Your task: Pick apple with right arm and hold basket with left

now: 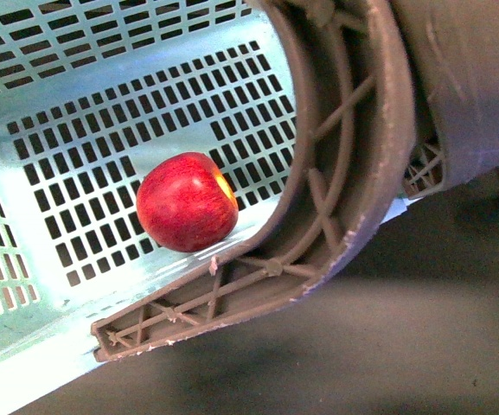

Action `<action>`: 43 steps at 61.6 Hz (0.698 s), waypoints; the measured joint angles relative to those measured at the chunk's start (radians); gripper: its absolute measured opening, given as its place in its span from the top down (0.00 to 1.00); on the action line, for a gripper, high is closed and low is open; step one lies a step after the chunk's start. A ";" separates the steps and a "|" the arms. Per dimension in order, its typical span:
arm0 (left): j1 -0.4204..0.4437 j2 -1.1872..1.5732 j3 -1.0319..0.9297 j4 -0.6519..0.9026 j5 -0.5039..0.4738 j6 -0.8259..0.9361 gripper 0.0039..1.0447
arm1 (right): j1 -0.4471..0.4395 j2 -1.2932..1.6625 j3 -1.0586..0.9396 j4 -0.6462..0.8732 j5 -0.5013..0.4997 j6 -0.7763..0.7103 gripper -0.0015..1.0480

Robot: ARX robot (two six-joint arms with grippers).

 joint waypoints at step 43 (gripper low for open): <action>0.000 -0.005 0.004 0.000 0.000 -0.004 0.85 | -0.001 -0.343 -0.234 -0.107 -0.006 0.004 0.98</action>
